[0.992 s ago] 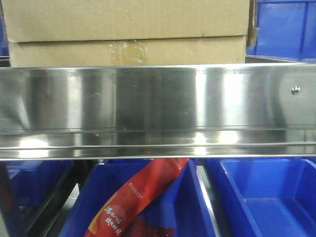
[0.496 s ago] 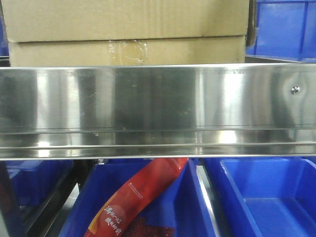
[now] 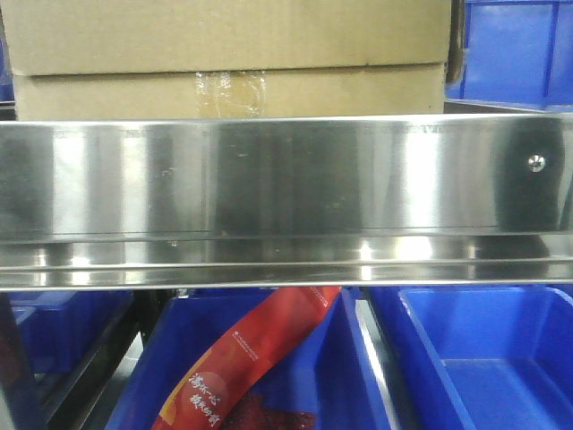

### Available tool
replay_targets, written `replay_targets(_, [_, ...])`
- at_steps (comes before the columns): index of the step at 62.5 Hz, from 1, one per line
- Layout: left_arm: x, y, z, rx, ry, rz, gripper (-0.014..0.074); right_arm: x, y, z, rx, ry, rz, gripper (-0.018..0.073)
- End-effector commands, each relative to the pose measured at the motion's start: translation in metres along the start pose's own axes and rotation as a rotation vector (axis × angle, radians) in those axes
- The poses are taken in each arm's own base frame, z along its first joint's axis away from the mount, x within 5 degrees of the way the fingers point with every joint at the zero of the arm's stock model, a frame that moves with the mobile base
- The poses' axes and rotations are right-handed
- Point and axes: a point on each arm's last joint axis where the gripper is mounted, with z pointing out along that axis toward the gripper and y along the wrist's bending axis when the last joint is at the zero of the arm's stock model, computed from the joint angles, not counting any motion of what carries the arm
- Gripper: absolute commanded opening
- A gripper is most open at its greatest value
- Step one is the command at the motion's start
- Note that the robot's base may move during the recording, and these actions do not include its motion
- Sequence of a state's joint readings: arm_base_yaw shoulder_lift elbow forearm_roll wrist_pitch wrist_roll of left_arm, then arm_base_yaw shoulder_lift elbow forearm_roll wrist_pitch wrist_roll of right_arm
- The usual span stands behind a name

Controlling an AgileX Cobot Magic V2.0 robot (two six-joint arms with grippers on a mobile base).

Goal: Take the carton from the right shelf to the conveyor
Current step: 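Clamp the carton's side walls with both grippers and lift it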

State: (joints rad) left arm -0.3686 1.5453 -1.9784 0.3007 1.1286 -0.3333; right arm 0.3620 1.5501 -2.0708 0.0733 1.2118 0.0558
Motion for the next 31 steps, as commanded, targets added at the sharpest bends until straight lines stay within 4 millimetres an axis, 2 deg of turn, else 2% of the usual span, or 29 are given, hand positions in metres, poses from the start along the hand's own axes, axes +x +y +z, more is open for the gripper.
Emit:
replay_targets(1, [-0.002,0.009,0.016,-0.015,0.040,-0.052,0.0454,-0.007,-0.002,0.018,0.016,0.013,0.000,0.0570])
replay_targets(9, [0.000,0.024,0.038,-0.041,0.083,-0.088,0.0454,-0.006,-0.004,0.054,0.021,0.073,0.003,0.0570])
replay_targets(16, [0.003,0.028,0.057,-0.040,0.126,-0.080,0.0454,-0.001,-0.006,0.082,0.025,0.128,0.007,0.0570])
replay_targets(31, [0.011,0.028,0.089,-0.052,0.182,-0.074,0.0454,0.006,-0.009,0.119,0.024,0.173,0.014,0.0570])
